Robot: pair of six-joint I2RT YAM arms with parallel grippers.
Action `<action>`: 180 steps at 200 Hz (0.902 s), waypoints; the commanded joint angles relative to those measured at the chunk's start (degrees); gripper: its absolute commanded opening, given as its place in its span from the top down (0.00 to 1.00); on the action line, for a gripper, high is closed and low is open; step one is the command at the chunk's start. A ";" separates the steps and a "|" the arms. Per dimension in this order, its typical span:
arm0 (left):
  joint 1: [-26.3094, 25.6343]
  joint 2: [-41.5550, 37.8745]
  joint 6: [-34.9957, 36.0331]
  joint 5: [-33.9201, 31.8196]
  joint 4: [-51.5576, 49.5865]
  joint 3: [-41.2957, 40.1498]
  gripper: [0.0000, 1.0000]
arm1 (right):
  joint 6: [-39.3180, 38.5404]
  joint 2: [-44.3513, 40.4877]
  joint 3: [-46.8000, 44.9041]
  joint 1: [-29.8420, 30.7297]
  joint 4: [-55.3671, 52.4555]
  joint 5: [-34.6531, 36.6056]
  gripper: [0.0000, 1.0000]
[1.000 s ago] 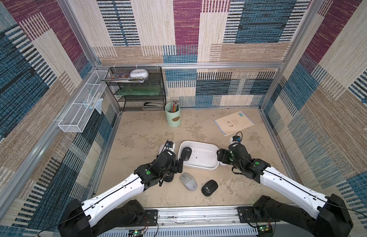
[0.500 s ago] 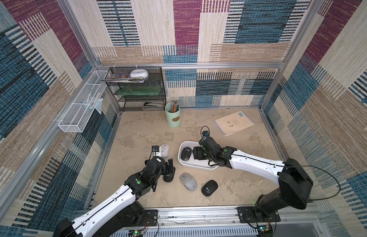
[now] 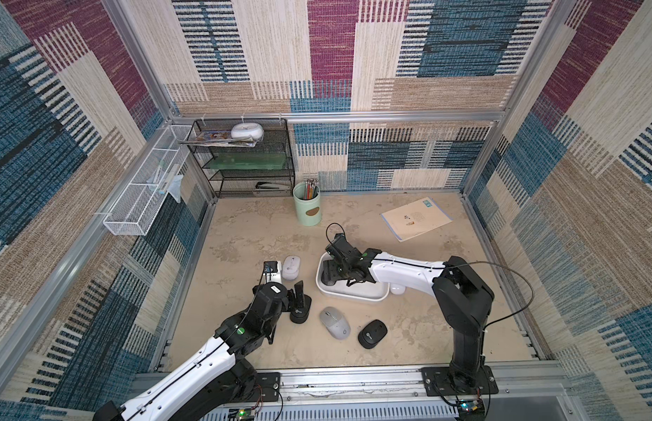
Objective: Take out the mouse from the storage box
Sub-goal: Pick up the mouse from the storage box.
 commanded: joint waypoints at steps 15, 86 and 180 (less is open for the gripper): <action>0.18 0.30 0.60 0.25 1.50 0.17 0.00 | 0.14 2.84 2.42 0.07 -2.57 -0.66 0.17; 0.45 0.82 0.59 0.90 2.47 0.01 0.00 | 2.34 3.66 2.09 -0.20 -6.25 3.28 0.17; 0.54 1.27 0.43 0.83 2.37 0.10 0.00 | 4.41 -4.95 -5.15 -1.43 -5.52 6.09 0.16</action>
